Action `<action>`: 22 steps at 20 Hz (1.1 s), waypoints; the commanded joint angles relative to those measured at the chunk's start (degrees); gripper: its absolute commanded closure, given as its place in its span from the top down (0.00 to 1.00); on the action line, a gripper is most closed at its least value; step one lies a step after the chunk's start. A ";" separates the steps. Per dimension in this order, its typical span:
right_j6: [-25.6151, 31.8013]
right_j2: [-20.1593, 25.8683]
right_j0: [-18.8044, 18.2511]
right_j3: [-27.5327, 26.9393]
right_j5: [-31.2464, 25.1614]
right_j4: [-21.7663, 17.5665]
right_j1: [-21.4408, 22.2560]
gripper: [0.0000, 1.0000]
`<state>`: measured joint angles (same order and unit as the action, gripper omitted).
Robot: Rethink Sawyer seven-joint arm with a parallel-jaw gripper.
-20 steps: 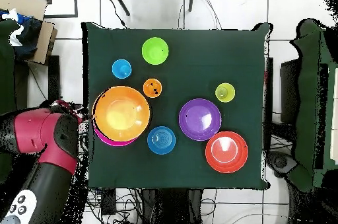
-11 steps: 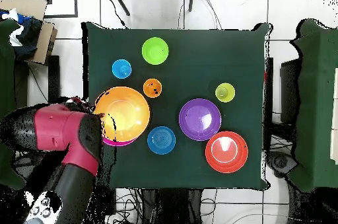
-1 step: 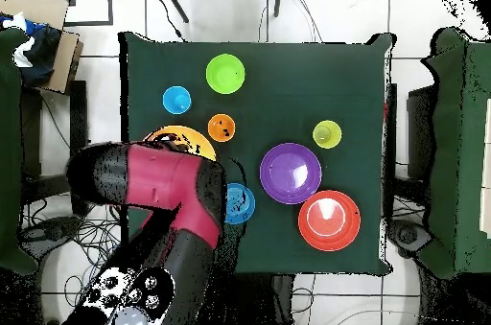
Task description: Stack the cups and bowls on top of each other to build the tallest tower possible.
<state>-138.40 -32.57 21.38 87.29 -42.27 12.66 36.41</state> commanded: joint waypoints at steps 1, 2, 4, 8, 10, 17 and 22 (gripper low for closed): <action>16.05 11.91 -5.66 3.71 2.19 -10.24 1.00 1.00; 15.78 12.47 -6.28 3.47 2.48 -11.07 0.92 1.00; 14.79 13.42 -7.08 3.19 3.58 -12.71 0.51 1.00; 13.11 14.98 -8.61 2.57 5.96 -16.01 -0.39 1.00; 12.41 15.68 -9.27 2.24 7.08 -17.53 -0.86 1.00; 10.06 17.42 -10.85 1.61 9.54 -21.73 -1.79 1.00; 9.05 18.96 -12.28 1.65 10.82 -23.66 -2.07 1.00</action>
<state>-138.39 -22.91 11.22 87.35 -35.03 -4.57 37.61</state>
